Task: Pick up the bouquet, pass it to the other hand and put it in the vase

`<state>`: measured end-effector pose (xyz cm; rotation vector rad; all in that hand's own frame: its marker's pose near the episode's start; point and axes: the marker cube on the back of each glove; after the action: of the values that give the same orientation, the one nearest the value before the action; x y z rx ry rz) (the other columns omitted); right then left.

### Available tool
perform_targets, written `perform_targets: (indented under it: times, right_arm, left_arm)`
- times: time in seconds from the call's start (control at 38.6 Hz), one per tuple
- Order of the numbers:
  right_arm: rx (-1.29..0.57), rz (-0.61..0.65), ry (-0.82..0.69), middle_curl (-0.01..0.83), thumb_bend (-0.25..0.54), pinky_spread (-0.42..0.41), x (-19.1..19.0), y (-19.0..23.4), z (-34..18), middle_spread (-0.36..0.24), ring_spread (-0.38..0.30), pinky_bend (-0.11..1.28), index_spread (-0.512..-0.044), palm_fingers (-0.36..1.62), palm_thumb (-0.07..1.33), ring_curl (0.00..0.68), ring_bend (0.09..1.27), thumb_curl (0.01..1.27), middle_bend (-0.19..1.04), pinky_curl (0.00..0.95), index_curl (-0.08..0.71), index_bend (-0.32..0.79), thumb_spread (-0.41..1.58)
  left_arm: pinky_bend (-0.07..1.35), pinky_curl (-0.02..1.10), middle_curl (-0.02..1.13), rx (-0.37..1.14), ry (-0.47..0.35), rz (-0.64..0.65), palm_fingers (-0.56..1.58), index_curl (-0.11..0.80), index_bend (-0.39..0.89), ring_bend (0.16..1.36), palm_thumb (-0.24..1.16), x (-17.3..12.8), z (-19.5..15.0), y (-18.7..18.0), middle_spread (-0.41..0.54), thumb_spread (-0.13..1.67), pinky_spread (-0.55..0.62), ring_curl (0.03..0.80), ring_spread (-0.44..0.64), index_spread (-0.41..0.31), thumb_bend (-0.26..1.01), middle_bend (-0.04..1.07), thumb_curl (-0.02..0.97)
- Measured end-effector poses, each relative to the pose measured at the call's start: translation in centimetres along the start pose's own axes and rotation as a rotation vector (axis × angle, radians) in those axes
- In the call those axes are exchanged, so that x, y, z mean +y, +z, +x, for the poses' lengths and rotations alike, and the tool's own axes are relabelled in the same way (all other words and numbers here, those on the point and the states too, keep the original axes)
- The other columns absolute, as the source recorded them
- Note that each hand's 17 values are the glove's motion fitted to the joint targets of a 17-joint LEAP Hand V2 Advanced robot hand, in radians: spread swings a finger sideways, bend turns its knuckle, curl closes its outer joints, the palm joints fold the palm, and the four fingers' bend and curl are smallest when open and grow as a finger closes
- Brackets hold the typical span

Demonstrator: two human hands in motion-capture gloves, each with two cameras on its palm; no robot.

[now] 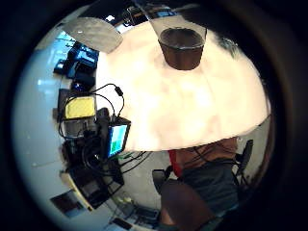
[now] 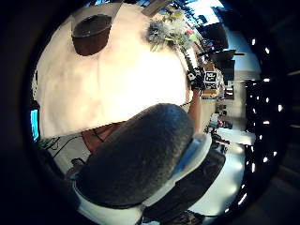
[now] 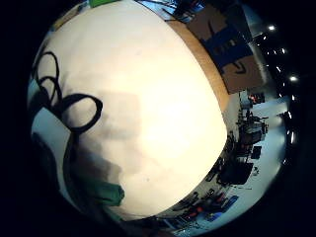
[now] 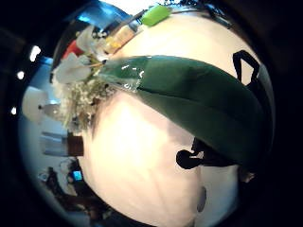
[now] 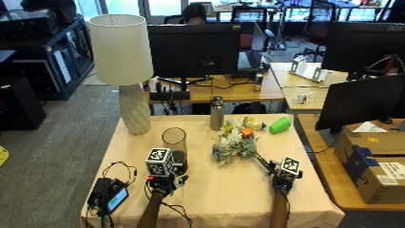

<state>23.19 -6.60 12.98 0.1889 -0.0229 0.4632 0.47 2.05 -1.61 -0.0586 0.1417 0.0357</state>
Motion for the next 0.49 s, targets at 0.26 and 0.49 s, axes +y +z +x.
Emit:
perform_targets:
  times: [0.26,0.49]
  right_arm:
    - [0.012,0.024,0.024,0.546,-0.024,-0.264,-0.1,-0.2,0.5,-0.167,-0.187,0.64,-0.261,1.43,0.91,0.520,0.82,0.56,0.62,0.446,0.397,0.20,0.74]
    - [-0.140,0.120,0.001,0.581,-0.026,-0.293,-1.6,-1.8,-1.0,-0.172,-0.194,0.67,-0.258,1.43,0.91,0.553,0.92,0.59,0.68,0.464,0.444,0.21,0.71]
  left_arm:
    - [0.50,0.32,0.31,0.005,0.006,0.008,-0.02,0.282,0.14,0.55,-0.11,-0.4,0.0,0.2,0.302,0.96,0.52,0.238,0.53,0.021,-0.08,0.19,0.095]
    - [0.50,0.32,0.31,0.019,0.052,0.001,-0.02,0.282,0.14,0.55,-0.11,-0.4,1.2,-0.5,0.302,0.96,0.52,0.241,0.53,0.021,-0.08,0.19,0.095]
